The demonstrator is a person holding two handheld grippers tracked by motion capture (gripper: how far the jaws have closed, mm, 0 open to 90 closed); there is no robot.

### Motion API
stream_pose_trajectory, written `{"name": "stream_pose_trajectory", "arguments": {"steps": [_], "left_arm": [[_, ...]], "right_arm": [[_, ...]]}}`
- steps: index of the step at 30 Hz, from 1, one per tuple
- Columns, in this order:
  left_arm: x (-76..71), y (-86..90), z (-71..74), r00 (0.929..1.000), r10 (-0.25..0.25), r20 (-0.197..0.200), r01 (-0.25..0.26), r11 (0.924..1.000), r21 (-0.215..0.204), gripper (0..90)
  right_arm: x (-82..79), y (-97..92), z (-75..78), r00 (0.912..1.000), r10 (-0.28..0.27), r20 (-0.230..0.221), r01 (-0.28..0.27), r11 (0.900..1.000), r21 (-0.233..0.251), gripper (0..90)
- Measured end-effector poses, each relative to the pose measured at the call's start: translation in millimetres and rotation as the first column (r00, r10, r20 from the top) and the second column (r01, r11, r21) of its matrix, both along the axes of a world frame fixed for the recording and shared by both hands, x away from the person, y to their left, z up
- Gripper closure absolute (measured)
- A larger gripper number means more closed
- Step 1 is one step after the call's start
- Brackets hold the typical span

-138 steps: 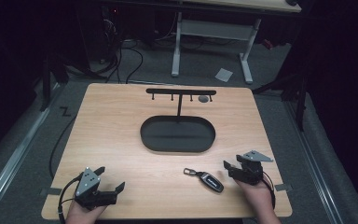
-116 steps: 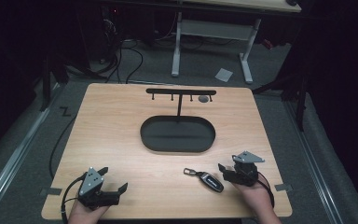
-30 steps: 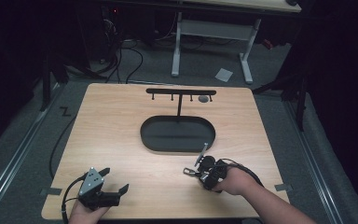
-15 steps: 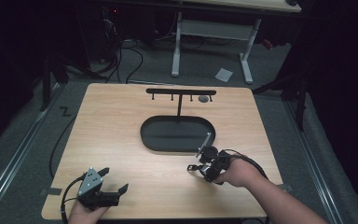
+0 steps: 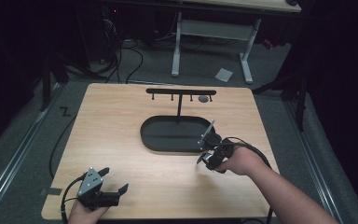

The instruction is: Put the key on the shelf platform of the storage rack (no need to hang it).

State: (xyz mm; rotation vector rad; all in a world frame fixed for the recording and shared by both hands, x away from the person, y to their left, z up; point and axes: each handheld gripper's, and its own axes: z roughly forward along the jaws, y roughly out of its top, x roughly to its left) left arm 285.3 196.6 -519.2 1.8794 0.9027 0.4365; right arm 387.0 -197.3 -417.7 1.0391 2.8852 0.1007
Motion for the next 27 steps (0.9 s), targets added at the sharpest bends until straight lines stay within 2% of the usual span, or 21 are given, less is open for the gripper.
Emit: {"name": "stream_pose_trajectory", "arguments": {"steps": [4,19,27], "left_arm": [[-0.6,0.3,0.5,1.0,0.002,0.003,-0.002,1.0,-0.003,6.4],[0.7,2.5,-0.3,1.0,0.004,-0.002,-0.004,0.9999,-0.013,6.4],[-0.2,1.6,-1.1,1.0,-0.002,-0.005,0.002,0.9998,-0.018,6.4]], "right_arm": [[6.7,-0.9,8.0,0.9997,-0.024,0.005,0.024,0.9997,0.011,48.9],[40.0,11.7,29.5,0.9973,-0.039,0.062,0.038,0.9992,0.008,48.8],[60.8,20.1,29.1,0.996,-0.054,0.071,0.054,0.9985,0.007,48.8]]}}
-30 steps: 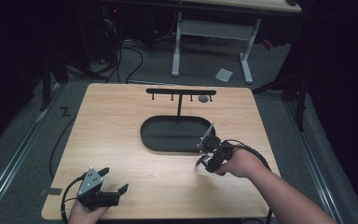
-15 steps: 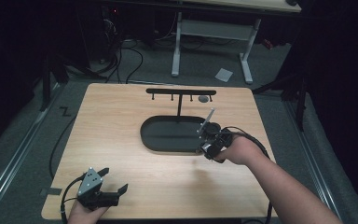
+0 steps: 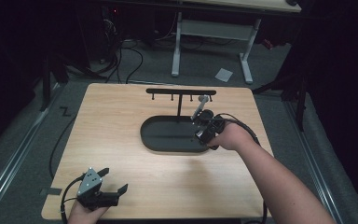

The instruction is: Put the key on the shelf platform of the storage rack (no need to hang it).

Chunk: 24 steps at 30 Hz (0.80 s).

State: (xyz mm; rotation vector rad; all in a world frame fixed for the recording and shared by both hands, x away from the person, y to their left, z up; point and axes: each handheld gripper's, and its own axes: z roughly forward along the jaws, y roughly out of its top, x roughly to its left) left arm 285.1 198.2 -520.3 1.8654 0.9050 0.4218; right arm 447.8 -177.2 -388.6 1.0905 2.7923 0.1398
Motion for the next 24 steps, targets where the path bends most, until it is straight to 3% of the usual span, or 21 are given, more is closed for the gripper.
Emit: {"name": "stream_pose_trajectory", "arguments": {"steps": [10,24], "left_arm": [[0.3,0.3,0.5,0.9999,-0.009,-0.005,0.009,1.0,-0.004,6.4],[1.3,0.7,-0.1,0.9997,-0.025,-0.008,0.025,0.9997,0.001,6.4]], "right_arm": [[22.7,22.9,-1.7,0.9998,0.015,0.014,-0.015,0.9997,-0.021,48.8],[59.3,65.4,-16.2,0.9976,0.032,0.062,-0.033,0.9994,0.014,48.8]]}}
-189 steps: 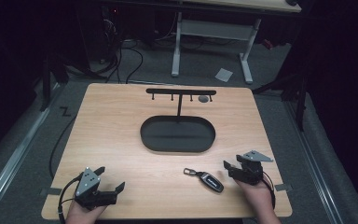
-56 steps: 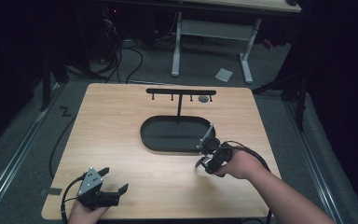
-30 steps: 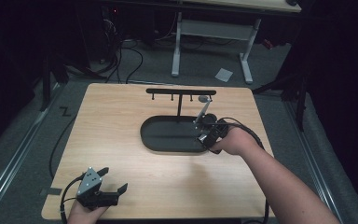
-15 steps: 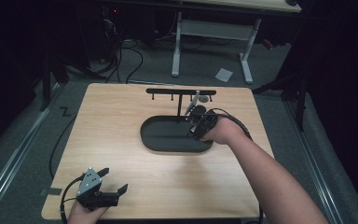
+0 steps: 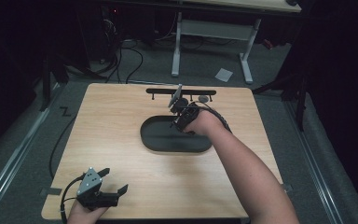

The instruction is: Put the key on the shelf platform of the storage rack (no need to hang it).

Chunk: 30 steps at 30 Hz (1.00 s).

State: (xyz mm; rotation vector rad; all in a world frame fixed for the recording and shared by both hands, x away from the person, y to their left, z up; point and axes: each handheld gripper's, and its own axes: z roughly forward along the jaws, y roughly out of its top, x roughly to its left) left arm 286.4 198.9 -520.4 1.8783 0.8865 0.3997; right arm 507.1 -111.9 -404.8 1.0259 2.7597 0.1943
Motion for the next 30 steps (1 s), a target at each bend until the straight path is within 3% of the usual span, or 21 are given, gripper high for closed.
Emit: {"name": "stream_pose_trajectory", "arguments": {"steps": [5,13,25,30], "left_arm": [[-0.3,-0.2,0.2,1.0,-0.001,0.0,0.001,1.0,-0.001,6.4],[-0.6,-2.1,0.1,1.0,-0.008,-0.001,0.008,0.9999,0.006,6.4],[-0.6,-2.3,-0.4,1.0,-0.007,-0.003,0.007,0.9999,0.009,6.4],[0.1,-2.4,-0.7,0.9999,-0.012,-0.006,0.012,0.9999,0.012,6.4]], "right_arm": [[4.1,-1.1,-24.5,0.9992,-0.015,-0.038,0.014,0.9995,-0.027,48.8],[0.2,-25.6,-54.9,0.9969,-0.04,-0.068,0.033,0.9941,-0.104,48.8],[-1.4,-36.2,-81.2,0.9939,-0.061,-0.092,0.05,0.9921,-0.115,48.6],[1.1,-37.5,-82.4,0.9936,-0.067,-0.091,0.058,0.9931,-0.102,48.4]]}}
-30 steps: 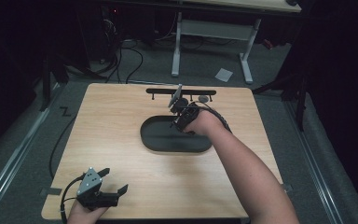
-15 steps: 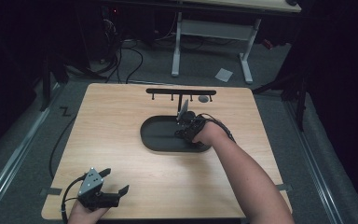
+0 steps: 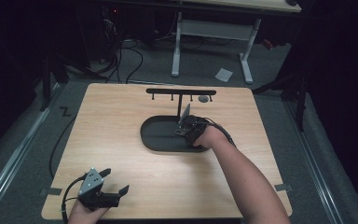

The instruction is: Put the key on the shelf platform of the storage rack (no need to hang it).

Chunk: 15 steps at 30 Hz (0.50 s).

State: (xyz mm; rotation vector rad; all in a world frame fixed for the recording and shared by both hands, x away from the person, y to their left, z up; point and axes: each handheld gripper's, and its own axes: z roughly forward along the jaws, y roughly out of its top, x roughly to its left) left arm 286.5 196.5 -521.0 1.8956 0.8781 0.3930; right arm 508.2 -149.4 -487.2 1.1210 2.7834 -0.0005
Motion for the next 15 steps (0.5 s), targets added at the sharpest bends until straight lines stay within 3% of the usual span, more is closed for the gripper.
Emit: {"name": "stream_pose_trajectory", "arguments": {"steps": [3,6,8,11,15], "left_arm": [[0.4,-0.4,-0.6,1.0,0.0,0.001,0.0,1.0,-0.002,6.4],[0.5,-0.8,-0.6,1.0,-0.003,-0.002,0.003,1.0,0.002,6.4],[0.6,-1.3,-0.8,1.0,-0.003,-0.003,0.003,1.0,0.001,6.4],[1.4,-1.8,-0.9,1.0,-0.005,-0.002,0.005,1.0,0.001,6.4],[3.9,-2.9,-1.3,1.0,-0.006,-0.002,0.006,1.0,0.002,6.8]], "right_arm": [[-0.8,-0.5,0.5,0.9999,-0.012,-0.004,0.013,0.9999,0.005,46.7],[-2.6,-0.6,6.9,0.999,-0.044,0.004,0.044,0.9983,0.039,42.1],[-3.9,-2.8,12.3,0.9993,-0.028,0.026,0.027,0.9985,0.048,41.1],[-9.3,-4.8,23.3,0.997,-0.054,0.055,0.05,0.9962,0.071,37.8],[-16.6,-12.1,39.3,0.9911,-0.064,0.116,0.043,0.9831,0.178,34.5]]}}
